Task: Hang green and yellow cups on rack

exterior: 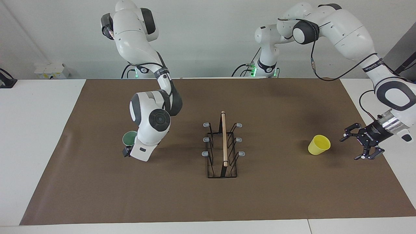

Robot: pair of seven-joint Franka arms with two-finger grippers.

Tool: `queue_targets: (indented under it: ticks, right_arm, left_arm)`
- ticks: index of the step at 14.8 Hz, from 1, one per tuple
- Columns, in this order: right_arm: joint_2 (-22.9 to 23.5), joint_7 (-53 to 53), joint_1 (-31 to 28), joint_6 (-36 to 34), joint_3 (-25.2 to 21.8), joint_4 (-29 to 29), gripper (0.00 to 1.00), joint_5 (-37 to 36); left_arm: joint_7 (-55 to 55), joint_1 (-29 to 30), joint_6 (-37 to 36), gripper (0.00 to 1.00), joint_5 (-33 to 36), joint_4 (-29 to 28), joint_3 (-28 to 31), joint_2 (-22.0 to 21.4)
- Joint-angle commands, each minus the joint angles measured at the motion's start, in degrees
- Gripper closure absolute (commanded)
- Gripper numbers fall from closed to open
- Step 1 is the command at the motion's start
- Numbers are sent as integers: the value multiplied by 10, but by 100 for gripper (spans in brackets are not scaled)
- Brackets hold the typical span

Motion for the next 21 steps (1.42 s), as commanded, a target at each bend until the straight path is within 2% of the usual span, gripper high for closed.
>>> queue_targets:
  ticks: [1,4,7,10,16,17,18,19,21]
  right_arm:
    - [-3,-85,-3,-13,11,-23,0,-16]
    - [-4,-130,-3,-9,12,-46,0,-37]
    - [-3,-150,4,-15,12,-73,0,-65]
    - [-3,-181,8,-26,12,-90,0,-110]
    - [-11,-189,10,-41,12,-125,0,-143]
    - [-15,-192,11,-42,12,-132,9,-152]
    - [-16,-213,10,-42,11,-136,34,-157]
    - [-16,-239,5,-46,11,-135,99,-158]
    - [-16,-240,9,-55,11,-128,100,-161]
  left_arm:
    - [-3,-18,29,0,-41,-122,11,-64]
    - [1,-15,32,0,-49,-166,12,-82]
    - [9,-18,82,0,-105,-232,12,-105]
    - [12,-27,117,0,-149,-266,12,-115]
    - [23,-53,169,0,-221,-328,11,-131]
    - [24,-58,177,0,-233,-337,11,-133]
    - [25,-68,199,0,-242,-349,11,-134]
    - [25,-75,217,0,-254,-355,9,-135]
    - [25,-77,221,0,-265,-356,8,-134]
